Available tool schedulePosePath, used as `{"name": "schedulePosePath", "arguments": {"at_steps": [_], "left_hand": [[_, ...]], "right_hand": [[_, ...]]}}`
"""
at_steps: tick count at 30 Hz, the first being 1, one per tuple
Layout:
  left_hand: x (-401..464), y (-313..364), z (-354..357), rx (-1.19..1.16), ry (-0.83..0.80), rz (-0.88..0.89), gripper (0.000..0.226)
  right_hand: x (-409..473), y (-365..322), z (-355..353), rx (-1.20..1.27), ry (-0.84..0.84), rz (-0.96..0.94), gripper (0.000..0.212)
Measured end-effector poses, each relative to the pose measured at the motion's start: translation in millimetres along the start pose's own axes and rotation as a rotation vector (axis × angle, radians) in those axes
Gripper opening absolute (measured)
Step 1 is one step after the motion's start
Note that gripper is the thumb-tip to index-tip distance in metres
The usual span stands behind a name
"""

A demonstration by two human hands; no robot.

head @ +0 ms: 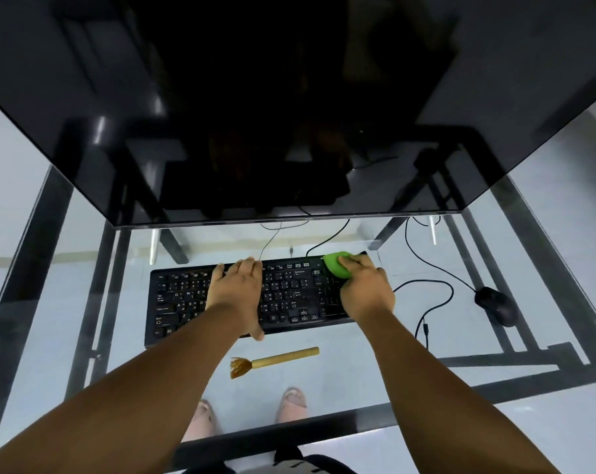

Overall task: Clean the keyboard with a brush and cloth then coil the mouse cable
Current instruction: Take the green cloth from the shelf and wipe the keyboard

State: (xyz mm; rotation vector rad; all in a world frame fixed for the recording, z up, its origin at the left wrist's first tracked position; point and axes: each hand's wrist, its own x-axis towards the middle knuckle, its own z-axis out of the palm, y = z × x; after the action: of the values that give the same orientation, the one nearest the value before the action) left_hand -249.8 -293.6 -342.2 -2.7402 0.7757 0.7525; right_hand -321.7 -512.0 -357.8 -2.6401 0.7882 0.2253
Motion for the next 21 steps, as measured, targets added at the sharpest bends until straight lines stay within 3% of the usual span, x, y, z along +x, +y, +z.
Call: {"name": "schedulePosePath", "arguments": {"at_steps": [2, 7, 15, 21], "left_hand": [[1, 3, -2, 0.021, -0.002, -0.004, 0.139], [3, 3, -2, 0.032, 0.018, -0.011, 0.141], [1, 3, -2, -0.019, 0.024, -0.014, 0.140], [-2, 2, -1, -0.058, 0.035, -0.024, 0.141]], "right_hand": [[5, -10, -1, 0.025, 0.000, -0.003, 0.068], [-8, -16, 11, 0.004, -0.072, -0.252, 0.066], [8, -8, -2, 0.009, -0.025, -0.099, 0.067], [-7, -2, 10, -0.017, -0.070, -0.336, 0.065]]}}
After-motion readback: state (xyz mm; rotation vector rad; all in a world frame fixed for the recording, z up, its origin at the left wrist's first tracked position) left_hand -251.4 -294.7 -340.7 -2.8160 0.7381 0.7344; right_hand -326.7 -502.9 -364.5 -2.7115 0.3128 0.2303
